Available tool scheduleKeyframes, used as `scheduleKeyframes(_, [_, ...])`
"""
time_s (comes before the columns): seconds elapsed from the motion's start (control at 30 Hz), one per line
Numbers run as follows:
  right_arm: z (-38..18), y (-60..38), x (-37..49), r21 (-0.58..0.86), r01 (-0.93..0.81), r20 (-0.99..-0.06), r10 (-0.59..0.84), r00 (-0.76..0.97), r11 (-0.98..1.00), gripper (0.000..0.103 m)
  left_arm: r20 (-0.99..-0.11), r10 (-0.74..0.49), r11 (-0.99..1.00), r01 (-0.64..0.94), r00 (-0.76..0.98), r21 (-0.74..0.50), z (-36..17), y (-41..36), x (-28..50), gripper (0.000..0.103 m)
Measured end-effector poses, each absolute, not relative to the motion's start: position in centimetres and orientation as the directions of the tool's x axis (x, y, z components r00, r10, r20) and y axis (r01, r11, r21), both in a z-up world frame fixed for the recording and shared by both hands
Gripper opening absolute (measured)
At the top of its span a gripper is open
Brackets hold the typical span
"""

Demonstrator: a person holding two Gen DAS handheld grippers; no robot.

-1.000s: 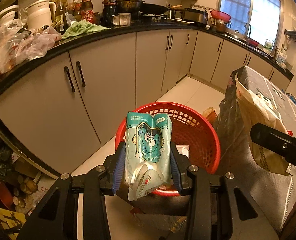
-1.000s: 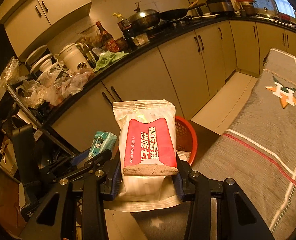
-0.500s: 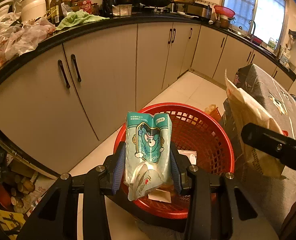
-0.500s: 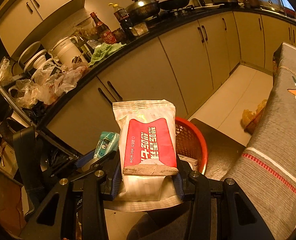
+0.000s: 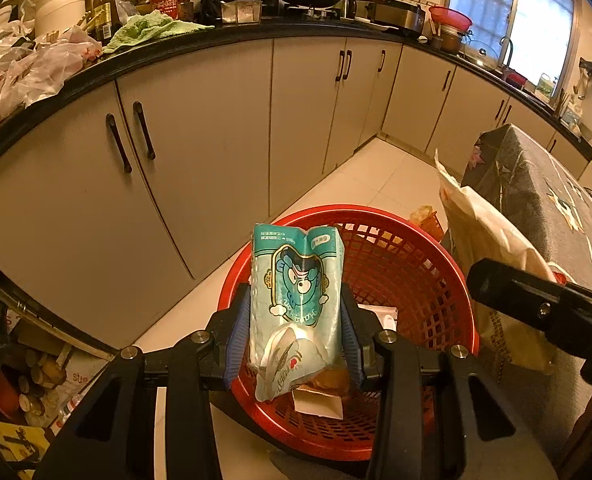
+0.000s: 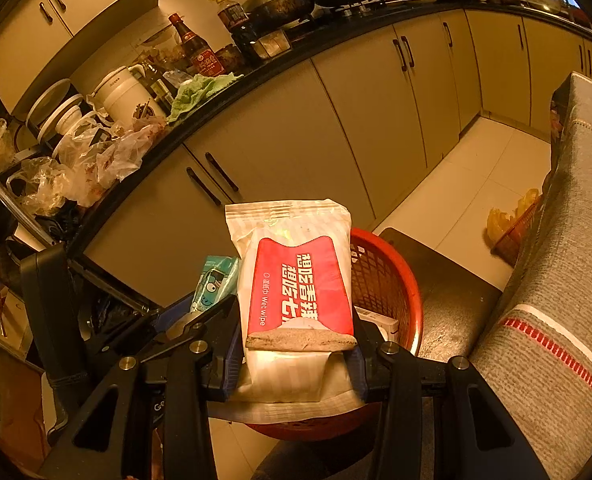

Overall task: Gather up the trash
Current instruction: 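Hold both packs above the red basket and lower them toward it, then open both tools to drop the packs into the red basket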

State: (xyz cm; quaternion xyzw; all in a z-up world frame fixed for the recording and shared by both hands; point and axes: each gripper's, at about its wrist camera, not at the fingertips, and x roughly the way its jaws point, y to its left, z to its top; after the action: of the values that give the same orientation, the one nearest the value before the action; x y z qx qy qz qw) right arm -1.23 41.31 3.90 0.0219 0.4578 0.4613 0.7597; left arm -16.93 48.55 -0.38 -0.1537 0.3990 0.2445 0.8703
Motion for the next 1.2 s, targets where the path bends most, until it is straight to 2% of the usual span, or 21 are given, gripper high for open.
scheduleKeyframes(0.7, [3.3, 41.1, -0.9, 0.481, -0.665, -0.666, 0.731, 0.146, 0.571, 0.047, -0.779, 0.288, 0.834, -0.546, 0.557, -0.082, -1.3, 49.0, -16.0, 0.041])
scheduleKeyframes(1.1, [3.5, 40.5, -0.6, 0.503, -0.644, -0.645, 0.746, 0.164, 0.576, 0.057, -0.771, 0.279, 0.837, -0.538, 0.573, -0.097, -0.5, 48.7, -16.6, 0.064])
scheduleKeyframes(1.2, [3.8, 40.3, -0.7, 0.496, -0.645, -0.643, 0.745, 0.178, 0.582, 0.057, -0.769, 0.275, 0.833, -0.542, 0.577, -0.108, 0.1, 48.6, -17.1, 0.065])
